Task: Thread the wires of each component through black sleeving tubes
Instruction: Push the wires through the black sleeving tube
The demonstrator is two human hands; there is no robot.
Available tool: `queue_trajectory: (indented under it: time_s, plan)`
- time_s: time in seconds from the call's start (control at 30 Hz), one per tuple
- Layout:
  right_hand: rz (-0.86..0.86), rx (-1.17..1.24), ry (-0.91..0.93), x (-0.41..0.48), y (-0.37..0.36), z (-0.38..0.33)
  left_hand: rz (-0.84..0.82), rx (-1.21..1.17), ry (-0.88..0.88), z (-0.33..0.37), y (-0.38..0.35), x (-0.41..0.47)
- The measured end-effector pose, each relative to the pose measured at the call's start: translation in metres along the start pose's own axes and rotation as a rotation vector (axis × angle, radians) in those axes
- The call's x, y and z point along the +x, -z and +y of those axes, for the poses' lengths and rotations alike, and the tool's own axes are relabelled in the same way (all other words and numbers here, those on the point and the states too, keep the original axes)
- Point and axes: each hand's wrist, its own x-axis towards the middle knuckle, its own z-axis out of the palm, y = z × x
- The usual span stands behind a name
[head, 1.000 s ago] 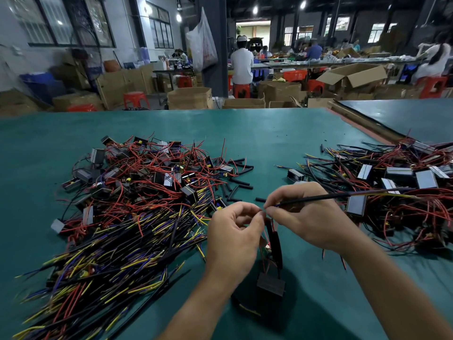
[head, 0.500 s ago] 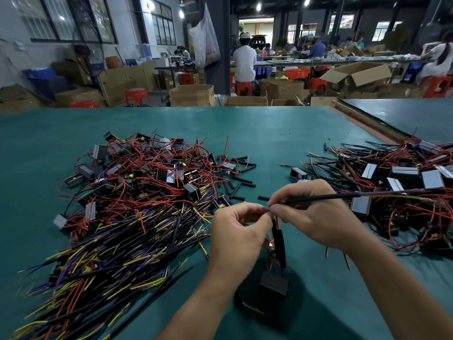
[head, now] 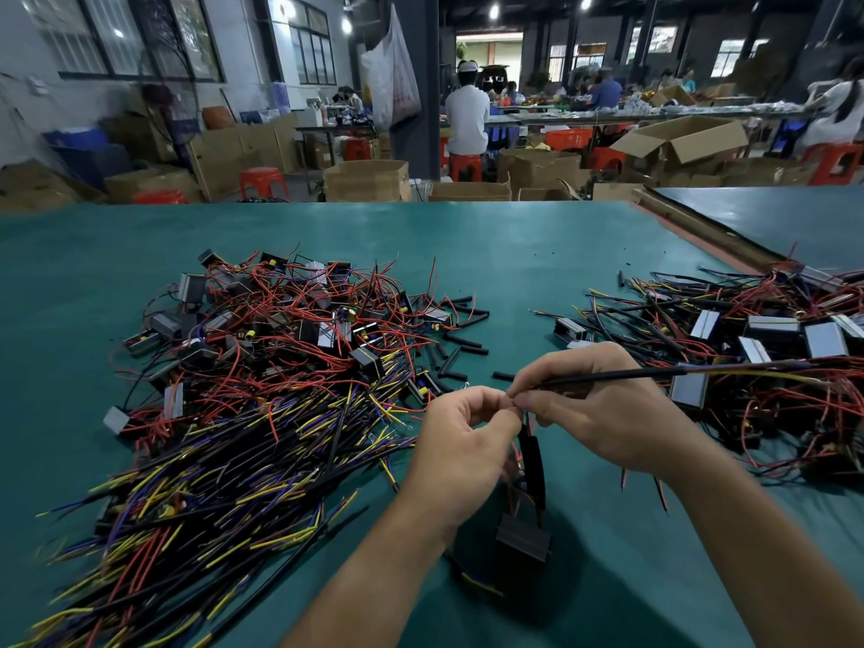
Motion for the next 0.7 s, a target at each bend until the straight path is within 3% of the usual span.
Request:
queue_trajectory:
  time_s: [0.47,0.7]
  plan:
    - [-0.019,0.061,-0.02,0.0,0.005,0.001,-0.061,-0.073,0.001,0.001,0.006,0.0]
    - [-0.019,0.067,-0.024,0.0,0.007,0.001,-0.325,-0.267,0.258,0.003,0.015,0.002]
